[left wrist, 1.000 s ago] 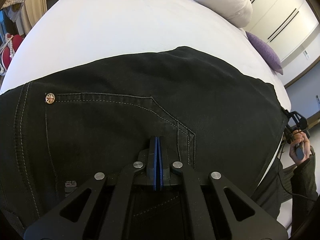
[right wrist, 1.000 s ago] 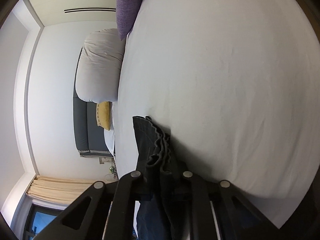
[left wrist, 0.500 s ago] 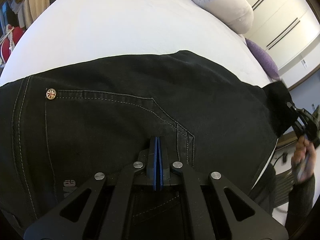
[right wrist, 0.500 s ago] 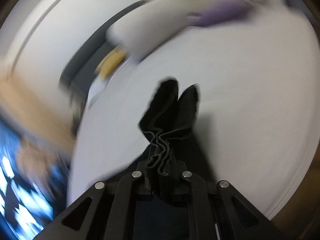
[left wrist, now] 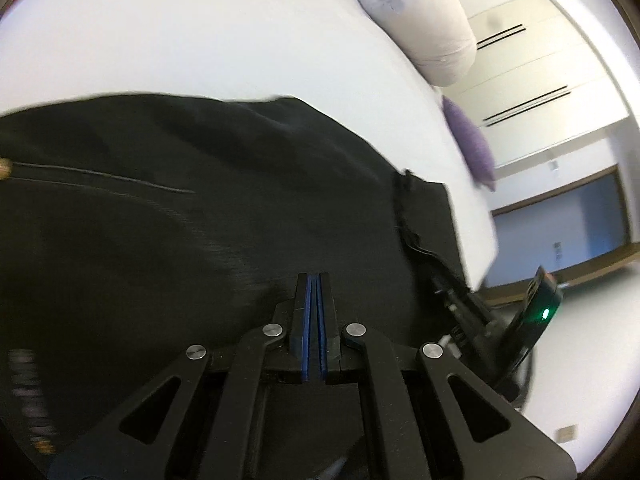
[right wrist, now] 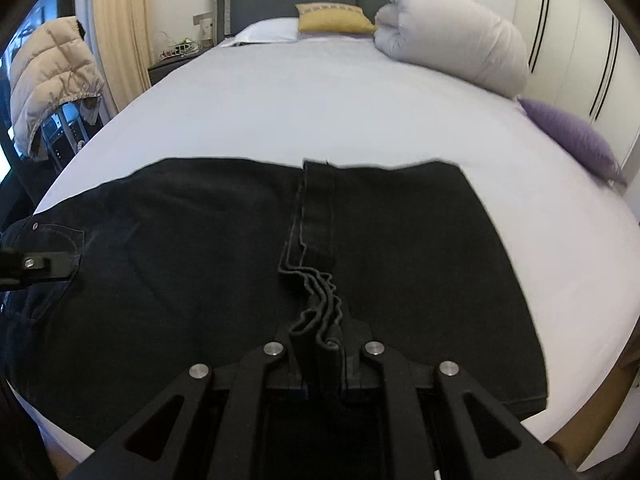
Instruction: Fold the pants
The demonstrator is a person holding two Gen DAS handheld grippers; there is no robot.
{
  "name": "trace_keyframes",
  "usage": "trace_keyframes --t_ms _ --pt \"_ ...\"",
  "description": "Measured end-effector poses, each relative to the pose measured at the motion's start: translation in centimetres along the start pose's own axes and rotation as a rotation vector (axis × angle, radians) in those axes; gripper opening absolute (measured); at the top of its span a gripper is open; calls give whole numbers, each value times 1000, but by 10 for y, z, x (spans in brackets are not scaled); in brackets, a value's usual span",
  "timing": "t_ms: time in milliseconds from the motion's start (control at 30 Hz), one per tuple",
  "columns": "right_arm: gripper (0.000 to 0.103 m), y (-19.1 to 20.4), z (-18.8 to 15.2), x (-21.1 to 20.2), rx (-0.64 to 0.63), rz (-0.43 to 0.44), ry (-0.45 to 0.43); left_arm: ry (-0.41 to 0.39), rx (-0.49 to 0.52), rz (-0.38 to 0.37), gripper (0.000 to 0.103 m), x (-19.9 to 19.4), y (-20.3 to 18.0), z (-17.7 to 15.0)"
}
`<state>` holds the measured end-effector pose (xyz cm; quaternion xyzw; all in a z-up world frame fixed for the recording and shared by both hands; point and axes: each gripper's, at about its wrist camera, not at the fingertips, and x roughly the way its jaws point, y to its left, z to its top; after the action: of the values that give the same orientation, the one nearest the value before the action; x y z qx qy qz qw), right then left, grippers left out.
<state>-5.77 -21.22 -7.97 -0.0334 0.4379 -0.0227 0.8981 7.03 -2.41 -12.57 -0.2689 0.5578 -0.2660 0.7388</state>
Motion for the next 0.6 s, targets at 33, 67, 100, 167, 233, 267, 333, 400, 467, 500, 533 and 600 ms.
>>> trace_keyframes --t_ms 33,67,100,167,233,267,333,400,467,500,533,600 --pt "11 5 1 -6 -21 -8 -19 12 -6 -28 3 4 -5 3" --pt "11 9 -1 -8 -34 -12 -28 24 -12 -68 4 7 -10 7" --pt "11 14 -2 -12 -50 -17 -40 32 -21 -103 11 10 -16 10" --pt "11 24 -2 -21 -76 -17 -64 50 -44 -163 41 18 -26 22" --pt "11 33 -1 -31 -102 -11 -88 35 -41 -176 89 20 -34 30" --pt "11 38 -1 -35 -118 -9 -97 28 -40 -182 90 21 -38 35" --pt "11 47 -1 -42 -146 -11 -117 51 -49 -206 92 25 -42 43" --pt "11 53 1 -47 -153 0 -131 87 -66 -219 92 32 -43 49" --pt "11 60 2 -51 -167 8 -143 122 -71 -210 92 37 -40 52" --pt "11 64 3 -54 -179 11 -149 129 -75 -203 92 38 -38 52" --pt "11 69 3 -56 -196 14 -156 138 -84 -199 90 39 -35 53" --pt "11 76 1 -59 -221 23 -165 153 -94 -203 75 38 -30 54"
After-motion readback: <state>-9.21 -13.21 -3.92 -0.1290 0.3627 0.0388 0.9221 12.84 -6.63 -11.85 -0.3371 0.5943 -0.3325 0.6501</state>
